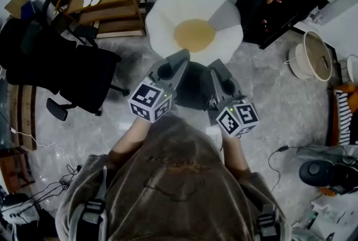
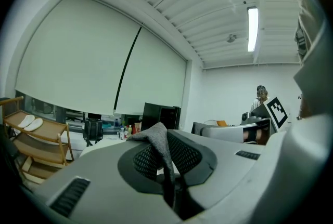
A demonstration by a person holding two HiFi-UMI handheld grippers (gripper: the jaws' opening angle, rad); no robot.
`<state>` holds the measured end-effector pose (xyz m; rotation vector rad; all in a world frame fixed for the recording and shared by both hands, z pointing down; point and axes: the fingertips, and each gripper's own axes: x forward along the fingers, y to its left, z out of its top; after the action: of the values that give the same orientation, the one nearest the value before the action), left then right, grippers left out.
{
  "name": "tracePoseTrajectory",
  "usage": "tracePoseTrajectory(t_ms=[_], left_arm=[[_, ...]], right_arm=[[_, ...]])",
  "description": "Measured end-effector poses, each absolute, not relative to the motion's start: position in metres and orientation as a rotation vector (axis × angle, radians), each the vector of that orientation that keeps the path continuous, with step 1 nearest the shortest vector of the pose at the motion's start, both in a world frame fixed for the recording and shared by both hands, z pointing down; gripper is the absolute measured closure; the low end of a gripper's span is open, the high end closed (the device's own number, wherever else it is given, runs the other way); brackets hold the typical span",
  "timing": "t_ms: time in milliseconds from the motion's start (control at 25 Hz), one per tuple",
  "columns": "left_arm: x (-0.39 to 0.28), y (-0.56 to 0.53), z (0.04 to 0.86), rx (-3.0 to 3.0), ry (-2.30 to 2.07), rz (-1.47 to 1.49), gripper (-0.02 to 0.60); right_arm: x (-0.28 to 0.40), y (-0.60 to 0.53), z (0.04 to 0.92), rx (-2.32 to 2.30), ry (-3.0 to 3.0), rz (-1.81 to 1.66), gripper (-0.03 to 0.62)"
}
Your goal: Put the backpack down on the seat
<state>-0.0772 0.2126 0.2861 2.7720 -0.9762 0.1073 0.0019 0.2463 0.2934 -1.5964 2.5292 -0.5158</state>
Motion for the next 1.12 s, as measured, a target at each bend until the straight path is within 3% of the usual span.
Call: tracePoseTrajectory(t_ms=[1120], left_arm=[[0.012, -0.092, 0.321, 2.775, -0.753, 0.202, 0.554]], right_arm=[[0.083, -0.052, 0.324, -1.666, 2.410, -0.651, 0.566]])
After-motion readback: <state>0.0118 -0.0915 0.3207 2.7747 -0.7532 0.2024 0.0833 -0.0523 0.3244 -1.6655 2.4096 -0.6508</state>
